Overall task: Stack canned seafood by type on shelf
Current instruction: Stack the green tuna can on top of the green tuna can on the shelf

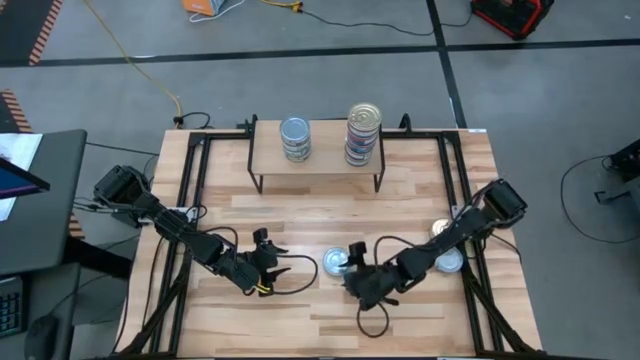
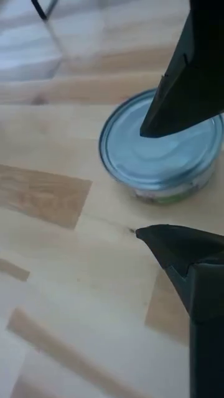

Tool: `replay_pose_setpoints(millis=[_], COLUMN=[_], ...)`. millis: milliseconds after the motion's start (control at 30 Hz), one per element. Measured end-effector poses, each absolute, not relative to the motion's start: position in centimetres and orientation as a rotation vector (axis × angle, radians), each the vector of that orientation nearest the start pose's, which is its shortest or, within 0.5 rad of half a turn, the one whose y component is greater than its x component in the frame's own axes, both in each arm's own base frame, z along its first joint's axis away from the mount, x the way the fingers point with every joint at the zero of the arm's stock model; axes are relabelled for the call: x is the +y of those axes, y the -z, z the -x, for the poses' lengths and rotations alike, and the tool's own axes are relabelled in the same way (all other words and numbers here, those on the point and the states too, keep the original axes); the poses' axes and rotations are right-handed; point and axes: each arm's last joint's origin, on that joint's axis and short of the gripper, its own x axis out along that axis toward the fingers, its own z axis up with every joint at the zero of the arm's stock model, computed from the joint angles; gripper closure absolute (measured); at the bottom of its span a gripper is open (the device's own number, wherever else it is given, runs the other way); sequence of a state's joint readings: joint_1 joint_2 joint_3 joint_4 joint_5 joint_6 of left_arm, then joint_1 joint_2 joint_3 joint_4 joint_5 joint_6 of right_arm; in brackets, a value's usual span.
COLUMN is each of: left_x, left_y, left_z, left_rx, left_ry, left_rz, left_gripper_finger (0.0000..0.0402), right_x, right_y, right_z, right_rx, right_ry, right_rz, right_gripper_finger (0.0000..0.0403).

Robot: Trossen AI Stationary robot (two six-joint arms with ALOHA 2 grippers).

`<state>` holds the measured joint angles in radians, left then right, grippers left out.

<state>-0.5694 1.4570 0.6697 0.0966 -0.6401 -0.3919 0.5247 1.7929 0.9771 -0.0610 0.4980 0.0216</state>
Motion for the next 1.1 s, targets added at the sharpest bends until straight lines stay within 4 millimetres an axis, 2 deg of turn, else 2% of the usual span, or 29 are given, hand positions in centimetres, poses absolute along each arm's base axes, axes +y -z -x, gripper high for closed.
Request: replay_pose_setpoints(millis=[167,267,367,600,767,900,1100], left_x=[-13.4,-13.4,-13.4,-13.5,-13.6,-13.6,-13.6], left_y=[-17.7,-17.8,-17.9,-18.5,-18.9,-18.9,-18.8], left_z=[-24.2,-24.2,-24.3,-24.6,-24.8,-24.8,-24.7], left_rx=[0.537,0.529,0.516,0.488,0.483,0.489,0.491], left_ry=[-0.175,-0.182,-0.192,-0.214,-0.215,-0.220,-0.216], left_rz=[-0.020,-0.044,-0.044,-0.031,-0.024,-0.011,-0.005], left_gripper_finger=[0.0189,0.0189,0.0189,0.0189,0.0189,0.0189,0.0189], right_x=[16.1,16.0,16.0,16.3,16.9,17.5,17.8], right_y=[-13.3,-12.2,-11.1,-10.7,-10.7,-10.6,-10.2], right_z=[-31.3,-31.5,-31.5,-31.6,-31.1,-30.4,-30.0], right_rx=[0.799,0.815,0.831,0.821,0.827,0.845,0.873], right_ry=[0.020,0.059,0.088,0.116,0.099,0.098,0.079], right_rz=[0.570,0.690,0.751,0.739,0.756,0.749,0.686], right_gripper_finger=[0.0128,0.0145,0.0187,0.0325,0.0383,0.0390,0.0358])
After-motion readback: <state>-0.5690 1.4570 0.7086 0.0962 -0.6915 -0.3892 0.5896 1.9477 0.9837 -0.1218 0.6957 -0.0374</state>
